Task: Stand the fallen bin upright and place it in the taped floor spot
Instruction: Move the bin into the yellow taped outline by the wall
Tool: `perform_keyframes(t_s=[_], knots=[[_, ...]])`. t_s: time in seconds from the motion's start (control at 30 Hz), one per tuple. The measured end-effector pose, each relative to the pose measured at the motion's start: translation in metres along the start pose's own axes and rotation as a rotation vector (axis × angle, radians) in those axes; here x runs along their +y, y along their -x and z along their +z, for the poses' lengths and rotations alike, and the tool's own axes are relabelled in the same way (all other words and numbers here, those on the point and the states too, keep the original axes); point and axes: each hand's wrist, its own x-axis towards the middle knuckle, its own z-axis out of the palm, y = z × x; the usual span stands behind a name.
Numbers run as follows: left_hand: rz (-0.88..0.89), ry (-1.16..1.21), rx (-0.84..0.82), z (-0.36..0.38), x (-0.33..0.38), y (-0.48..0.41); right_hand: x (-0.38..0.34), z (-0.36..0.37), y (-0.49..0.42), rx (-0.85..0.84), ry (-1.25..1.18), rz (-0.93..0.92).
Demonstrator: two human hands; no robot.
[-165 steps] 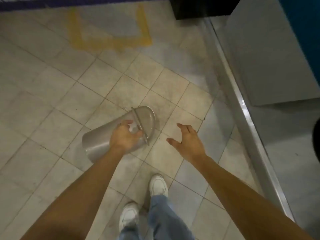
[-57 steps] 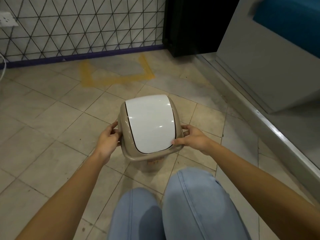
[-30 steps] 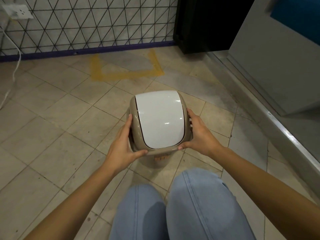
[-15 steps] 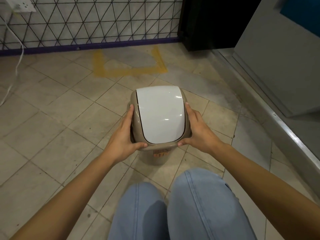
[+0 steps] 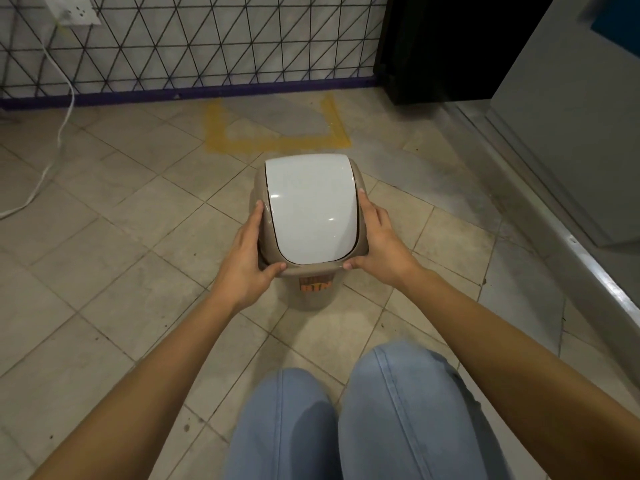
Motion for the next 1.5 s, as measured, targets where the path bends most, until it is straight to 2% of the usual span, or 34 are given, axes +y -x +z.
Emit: perform_keyframes(t_s=[0.17, 0.23, 0.57, 0.87, 1.0, 1.17, 1.3, 1.5], knots=[[-0.002, 0.046, -0.029, 0.004, 0.002, -0.012, 0.004, -0.004, -0.009, 0.04, -0.044, 0.032], [-0.043, 0.065, 0.004, 0.021, 0.006, -0.04, 0.02, -0.016, -0.039, 0.019, -0.063, 0.03], [-0.025, 0.088, 0.069, 0.016, -0.002, -0.043, 0.013, -0.009, -0.046, 0.022, -0.132, -0.005], [-0.049, 0.053, 0.103, 0.017, 0.001, -0.062, 0.013, -0.018, -0.067, 0.006, -0.133, -0.053], [-0.044, -0.036, 0.157, 0.02, 0.004, -0.069, 0.015, -0.02, -0.075, 0.022, -0.162, -0.053], [-0.18, 0.118, 0.159, 0.024, 0.007, -0.082, 0.02, -0.021, -0.088, 0.066, -0.175, 0.018], [-0.315, 0.157, 0.155, 0.022, 0.004, -0.094, 0.029, -0.021, -0.098, 0.044, -0.278, 0.084], [-0.325, 0.228, 0.16, 0.017, -0.006, -0.113, 0.031, -0.021, -0.12, 0.006, -0.316, 0.072]])
